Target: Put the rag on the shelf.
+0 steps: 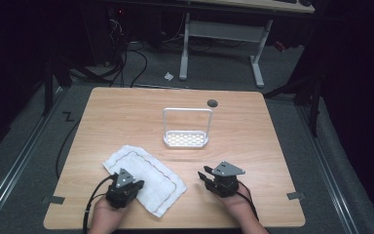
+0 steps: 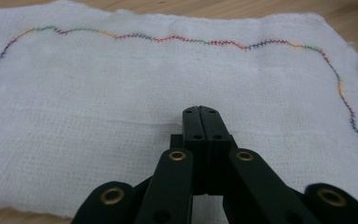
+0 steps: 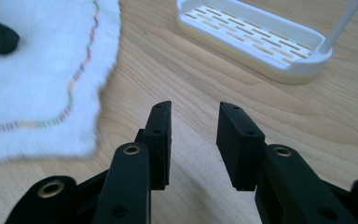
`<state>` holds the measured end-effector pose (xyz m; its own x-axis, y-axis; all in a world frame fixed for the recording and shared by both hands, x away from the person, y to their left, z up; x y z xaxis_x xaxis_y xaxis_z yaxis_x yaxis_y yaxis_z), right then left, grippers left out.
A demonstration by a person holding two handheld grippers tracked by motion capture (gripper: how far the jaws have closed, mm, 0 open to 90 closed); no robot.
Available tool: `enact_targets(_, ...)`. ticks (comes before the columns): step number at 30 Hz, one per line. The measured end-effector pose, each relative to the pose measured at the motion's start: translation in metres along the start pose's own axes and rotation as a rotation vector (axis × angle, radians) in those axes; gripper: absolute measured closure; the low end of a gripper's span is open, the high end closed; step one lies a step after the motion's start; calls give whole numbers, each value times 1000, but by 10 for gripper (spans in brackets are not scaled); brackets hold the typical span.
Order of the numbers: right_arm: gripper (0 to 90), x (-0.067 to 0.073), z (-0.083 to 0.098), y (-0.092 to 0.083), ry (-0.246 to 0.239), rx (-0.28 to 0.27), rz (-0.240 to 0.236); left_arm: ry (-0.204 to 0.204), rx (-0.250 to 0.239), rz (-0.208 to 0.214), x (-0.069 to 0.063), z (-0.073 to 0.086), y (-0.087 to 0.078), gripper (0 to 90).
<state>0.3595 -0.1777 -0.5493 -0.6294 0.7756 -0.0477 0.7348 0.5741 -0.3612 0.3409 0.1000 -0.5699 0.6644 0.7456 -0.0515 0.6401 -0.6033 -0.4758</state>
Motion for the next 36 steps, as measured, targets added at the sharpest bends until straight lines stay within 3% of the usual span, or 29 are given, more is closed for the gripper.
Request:
enact_targets(5, 728, 6, -2, 1, -8, -9, -18, 34, -2, 75, -30, -3, 11, 900)
enact_targets(8, 892, 16, -2, 8, -13, 15, -60, 36, -12, 97, -40, -4, 14, 900)
enact_targets(10, 900, 19, -1, 10, -20, 28, -68, 31, -14, 101, -41, -4, 15, 900)
enact_targets(12, 900, 30, 12, 20, -51, 123, -89, 30, -16, 103, -41, -4, 15, 900)
enact_targets(14, 900, 32, 15, 21, -64, 123, -86, 32, -14, 110, -40, -4, 15, 900)
enact_targets(18, 900, 43, 21, 5, -49, 139, -127, 13, -12, 124, -37, -5, 16, 900)
enact_targets(24, 900, 58, 26, -8, -37, 147, -174, 17, -24, 93, -30, -7, 19, 896)
enact_targets(27, 868, 62, 23, -8, -75, 138, -179, -10, -22, 78, -27, -9, 16, 765)
enact_targets(28, 865, 62, 18, -4, -70, 121, -176, -25, -26, 79, -25, -9, 14, 765)
enact_targets(29, 856, 60, 12, 4, -63, 117, -176, -77, -43, 79, -28, -8, 14, 743)
enact_targets(30, 856, 55, 1, 26, -80, 118, -157, -93, -48, 81, -29, -7, 14, 723)
enact_targets(31, 856, 55, 1, 26, -80, 118, -157, -114, -61, 82, -30, -7, 14, 723)
enact_targets(32, 857, 52, -3, 38, -72, 127, -156, -119, -65, 81, -29, -7, 14, 711)
enact_targets(33, 862, 49, -6, 49, -64, 136, -151, -117, -67, 79, -27, -6, 13, 709)
enact_targets(34, 863, 47, -9, 59, -66, 147, -143, -45, -38, 81, -20, -4, 10, 712)
enact_targets(35, 868, 45, -10, 71, -52, 158, -137, -41, -38, 81, -20, -4, 10, 744)
enact_targets(36, 868, 44, -11, 71, -39, 160, -140, -31, -35, 83, -20, -3, 10, 756)
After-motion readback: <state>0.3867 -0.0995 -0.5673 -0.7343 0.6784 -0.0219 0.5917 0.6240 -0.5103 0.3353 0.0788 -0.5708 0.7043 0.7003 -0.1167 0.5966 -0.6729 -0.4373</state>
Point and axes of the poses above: each handheld gripper's, and its own axes: y roughly forward along the jaws, z roughly out of its underside, x roughly to its left, the point moved 5 cm from there along y, roughly forward along the jaws, and after that the axes turned 12 degrees about -x, right-handed, at the moved point
